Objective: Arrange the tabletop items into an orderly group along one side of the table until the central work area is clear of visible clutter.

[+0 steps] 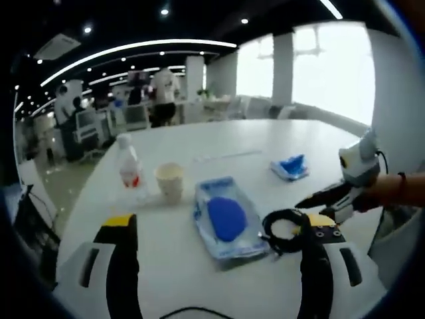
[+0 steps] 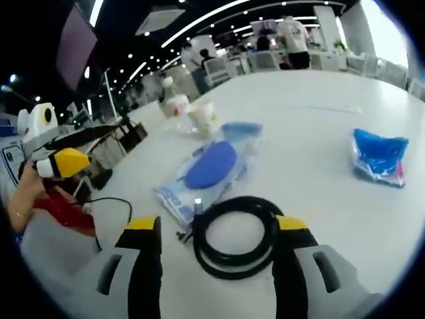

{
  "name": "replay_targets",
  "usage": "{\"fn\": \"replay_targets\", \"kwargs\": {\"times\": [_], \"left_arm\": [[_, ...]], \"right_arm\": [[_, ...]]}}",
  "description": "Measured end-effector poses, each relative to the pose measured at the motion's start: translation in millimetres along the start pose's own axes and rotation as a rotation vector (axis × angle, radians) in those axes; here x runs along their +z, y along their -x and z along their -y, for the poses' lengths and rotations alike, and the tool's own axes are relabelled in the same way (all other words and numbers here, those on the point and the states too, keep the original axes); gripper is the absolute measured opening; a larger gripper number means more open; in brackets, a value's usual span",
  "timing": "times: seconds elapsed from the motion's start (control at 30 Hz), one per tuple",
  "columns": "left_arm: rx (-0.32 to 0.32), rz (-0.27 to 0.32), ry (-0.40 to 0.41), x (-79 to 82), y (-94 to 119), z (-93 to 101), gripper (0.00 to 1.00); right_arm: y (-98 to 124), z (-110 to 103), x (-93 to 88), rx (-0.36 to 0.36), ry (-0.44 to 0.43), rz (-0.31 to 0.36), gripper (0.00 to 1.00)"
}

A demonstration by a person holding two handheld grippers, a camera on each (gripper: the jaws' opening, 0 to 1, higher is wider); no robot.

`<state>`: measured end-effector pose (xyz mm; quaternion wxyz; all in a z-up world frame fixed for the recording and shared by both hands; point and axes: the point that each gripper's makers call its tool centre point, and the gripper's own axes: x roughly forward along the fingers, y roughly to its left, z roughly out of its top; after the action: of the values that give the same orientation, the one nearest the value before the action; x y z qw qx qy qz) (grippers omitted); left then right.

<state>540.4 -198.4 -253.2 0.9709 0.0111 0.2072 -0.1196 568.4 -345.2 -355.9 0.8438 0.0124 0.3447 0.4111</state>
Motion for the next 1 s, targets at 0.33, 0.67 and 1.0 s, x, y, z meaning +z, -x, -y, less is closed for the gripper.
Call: {"fn": "replay_targets", "kwargs": {"times": [0.33, 0.67, 1.0], "left_arm": [[-0.047, -0.021, -0.015, -6.7, 15, 16.5, 0.99], [0.038, -0.032, -0.035, -16.8, 16, 2.5, 0.97], [0.062, -0.070, 0.014, -30.3, 16, -8.8, 0.94]], "right_arm": [[-26, -10, -7.8, -0.003, 0.003, -0.034, 0.50], [-41, -10, -22.9, -0.046, 0.062, -0.093, 0.34], [-48, -12, -24.1, -0.075, 0.074, -0.106, 0.22]]}}
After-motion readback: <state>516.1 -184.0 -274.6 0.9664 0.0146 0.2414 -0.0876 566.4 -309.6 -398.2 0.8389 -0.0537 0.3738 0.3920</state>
